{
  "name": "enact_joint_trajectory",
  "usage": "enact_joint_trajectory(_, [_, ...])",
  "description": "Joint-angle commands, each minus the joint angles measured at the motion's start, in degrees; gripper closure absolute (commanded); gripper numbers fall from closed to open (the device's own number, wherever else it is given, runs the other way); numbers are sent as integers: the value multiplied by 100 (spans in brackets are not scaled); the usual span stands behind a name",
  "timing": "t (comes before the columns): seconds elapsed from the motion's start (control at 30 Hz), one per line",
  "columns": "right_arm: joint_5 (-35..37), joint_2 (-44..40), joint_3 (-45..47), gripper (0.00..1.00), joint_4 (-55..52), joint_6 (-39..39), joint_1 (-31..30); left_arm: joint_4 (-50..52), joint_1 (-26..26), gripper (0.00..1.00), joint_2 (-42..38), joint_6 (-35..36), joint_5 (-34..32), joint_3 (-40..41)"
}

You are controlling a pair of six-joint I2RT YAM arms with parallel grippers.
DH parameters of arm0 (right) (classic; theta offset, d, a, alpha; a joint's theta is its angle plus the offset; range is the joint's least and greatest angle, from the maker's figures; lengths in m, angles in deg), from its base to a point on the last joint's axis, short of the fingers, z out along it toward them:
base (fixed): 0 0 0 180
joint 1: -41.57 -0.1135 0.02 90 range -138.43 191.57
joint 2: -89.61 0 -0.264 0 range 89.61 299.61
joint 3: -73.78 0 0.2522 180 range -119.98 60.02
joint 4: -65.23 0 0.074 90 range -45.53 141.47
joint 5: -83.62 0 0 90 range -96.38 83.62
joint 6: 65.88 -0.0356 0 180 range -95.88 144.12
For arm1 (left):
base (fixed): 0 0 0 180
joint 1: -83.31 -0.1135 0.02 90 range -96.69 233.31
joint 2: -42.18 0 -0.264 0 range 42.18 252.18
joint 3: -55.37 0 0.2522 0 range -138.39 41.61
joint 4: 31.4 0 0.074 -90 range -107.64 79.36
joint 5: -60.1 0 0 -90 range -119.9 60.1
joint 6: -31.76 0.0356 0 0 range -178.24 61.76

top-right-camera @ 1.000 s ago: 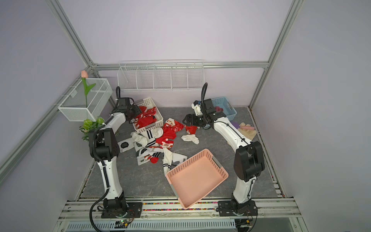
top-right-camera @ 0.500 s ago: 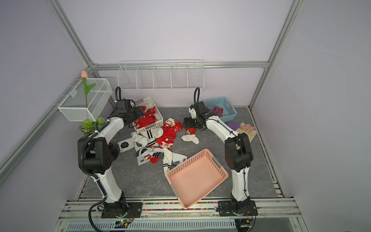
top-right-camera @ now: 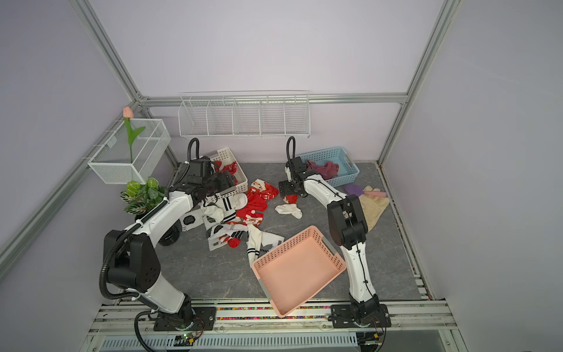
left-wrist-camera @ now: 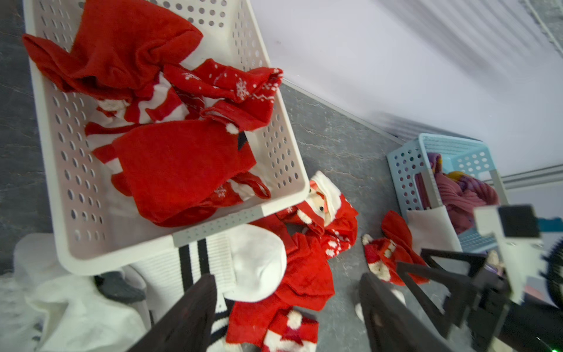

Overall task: Sort the socks into the basket by color
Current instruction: Pick up the sock from the center of the board.

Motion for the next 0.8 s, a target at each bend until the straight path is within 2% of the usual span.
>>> enact_joint_trajectory(0.0, [-81, 198, -11, 1, -99, 100, -37, 146, 191, 30, -265, 23, 84, 206])
enact_joint_trajectory(0.1, [-167, 255, 21, 15, -62, 94, -37, 107, 355, 30, -409, -2, 161, 375])
enact_joint_trajectory(0.23, [-253, 207, 70, 49, -45, 105, -28, 83, 541, 29, -479, 22, 244, 511])
enact_joint_trajectory(0.33, [-344, 97, 185, 65, 21, 93, -10, 66, 671, 29, -434, 66, 307, 534])
enact_joint_trajectory(0.6, [-976, -457, 455, 71, 74, 90, -1, -175, 992, 28, -306, 283, 407, 549])
enact_joint_trajectory(0.77, [-1609, -914, 517, 71, 39, -51, 55, -503, 1126, 25, -340, 399, 643, 731])
